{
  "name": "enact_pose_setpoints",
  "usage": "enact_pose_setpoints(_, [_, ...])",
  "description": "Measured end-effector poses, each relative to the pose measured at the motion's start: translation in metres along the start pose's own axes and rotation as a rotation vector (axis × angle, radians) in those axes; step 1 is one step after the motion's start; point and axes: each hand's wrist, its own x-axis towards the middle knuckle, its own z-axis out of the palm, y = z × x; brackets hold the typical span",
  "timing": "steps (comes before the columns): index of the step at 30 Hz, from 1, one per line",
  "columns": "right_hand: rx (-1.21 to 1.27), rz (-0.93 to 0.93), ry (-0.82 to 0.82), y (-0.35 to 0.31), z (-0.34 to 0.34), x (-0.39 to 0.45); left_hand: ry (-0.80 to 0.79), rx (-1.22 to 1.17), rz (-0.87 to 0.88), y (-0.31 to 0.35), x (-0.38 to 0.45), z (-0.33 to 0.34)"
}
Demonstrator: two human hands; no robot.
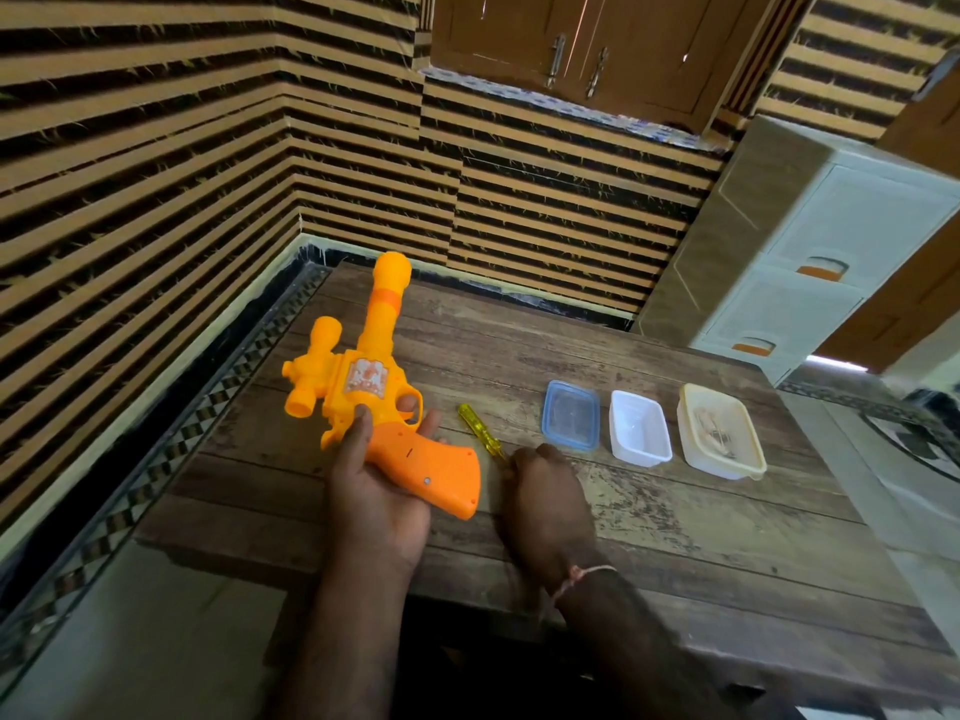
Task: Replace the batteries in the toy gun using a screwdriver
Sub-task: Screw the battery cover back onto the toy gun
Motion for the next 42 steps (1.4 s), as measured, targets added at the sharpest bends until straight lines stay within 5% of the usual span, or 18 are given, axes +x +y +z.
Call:
enact_pose_setpoints(4, [0.251,0.128,0.113,0.01,-0.001,-0.003,0.004,0.007,-0.049,-0.004,0.003,-0.005])
enact_pose_setpoints(8, [1.174,0.298,0.176,0.0,-0.023,-0.025,0.03,0.032,-0.115,-0.014,0.003,-0.009])
enact_pose_setpoints(10, [1.33,0.239,0.162,-0.012,-0.034,-0.036,0.027,0.053,-0.114,-0.016,0.003,-0.01])
enact_pose_setpoints(17, [1.306,0.025,0.123,-0.038,-0.034,-0.056,0.01,0.065,-0.176,-0.018,0.0,-0.011])
enact_pose_setpoints(25, [1.207,-0.104,0.249,-0.035,-0.034,-0.072,-0.266,0.042,-0.168,-0.016,0.0,0.001])
enact_pose_setpoints(36, [1.048,-0.222,0.274,-0.032,-0.037,-0.074,-0.236,0.133,-0.1,-0.016,-0.002,0.001])
enact_pose_setpoints(42, [0.788,-0.162,0.131,-0.033,-0.056,-0.064,-0.193,0.104,-0.135,-0.019,0.002,-0.002])
